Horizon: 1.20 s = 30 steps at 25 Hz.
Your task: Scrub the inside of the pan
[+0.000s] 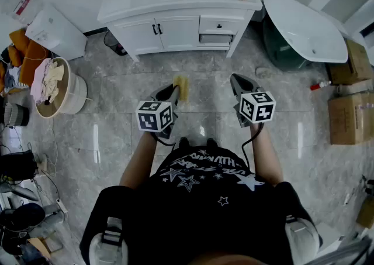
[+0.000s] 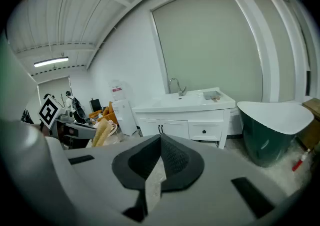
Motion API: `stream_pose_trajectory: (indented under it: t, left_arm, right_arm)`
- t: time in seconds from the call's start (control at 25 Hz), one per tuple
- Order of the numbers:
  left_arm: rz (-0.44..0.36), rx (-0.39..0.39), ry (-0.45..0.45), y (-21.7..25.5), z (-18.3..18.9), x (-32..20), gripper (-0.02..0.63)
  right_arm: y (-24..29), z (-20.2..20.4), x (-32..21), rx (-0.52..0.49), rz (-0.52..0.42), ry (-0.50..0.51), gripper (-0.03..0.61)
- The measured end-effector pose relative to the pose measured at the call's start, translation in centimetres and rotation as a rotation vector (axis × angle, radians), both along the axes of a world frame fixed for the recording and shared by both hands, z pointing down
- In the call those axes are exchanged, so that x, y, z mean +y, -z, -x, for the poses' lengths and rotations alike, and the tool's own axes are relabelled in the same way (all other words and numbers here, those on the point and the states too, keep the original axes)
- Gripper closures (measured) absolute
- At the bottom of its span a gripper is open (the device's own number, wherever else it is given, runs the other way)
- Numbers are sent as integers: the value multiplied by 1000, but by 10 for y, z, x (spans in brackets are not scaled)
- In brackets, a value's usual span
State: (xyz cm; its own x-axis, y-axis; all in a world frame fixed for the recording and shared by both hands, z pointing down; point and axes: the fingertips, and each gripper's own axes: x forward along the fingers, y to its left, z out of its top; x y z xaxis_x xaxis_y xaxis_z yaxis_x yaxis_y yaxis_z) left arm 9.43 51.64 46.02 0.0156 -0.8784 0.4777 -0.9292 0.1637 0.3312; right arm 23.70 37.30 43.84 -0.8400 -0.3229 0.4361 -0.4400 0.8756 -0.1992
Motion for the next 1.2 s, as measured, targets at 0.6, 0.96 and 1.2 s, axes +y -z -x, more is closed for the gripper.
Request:
stream_pose_trajectory:
  t: [0.6,0.96,1.2]
  left_arm:
    - [-19,-24,-10,9,9,-7,563]
    - [10,5,-10,-8,20,17,563]
    - [-5,3,9,-4,57,33,563]
  right_arm:
    - [3,10,6,-4,-8,-1,572]
    - [-4,24,11,50,-30,-64,572]
    - [-9,50,27,43,-10,-79,571]
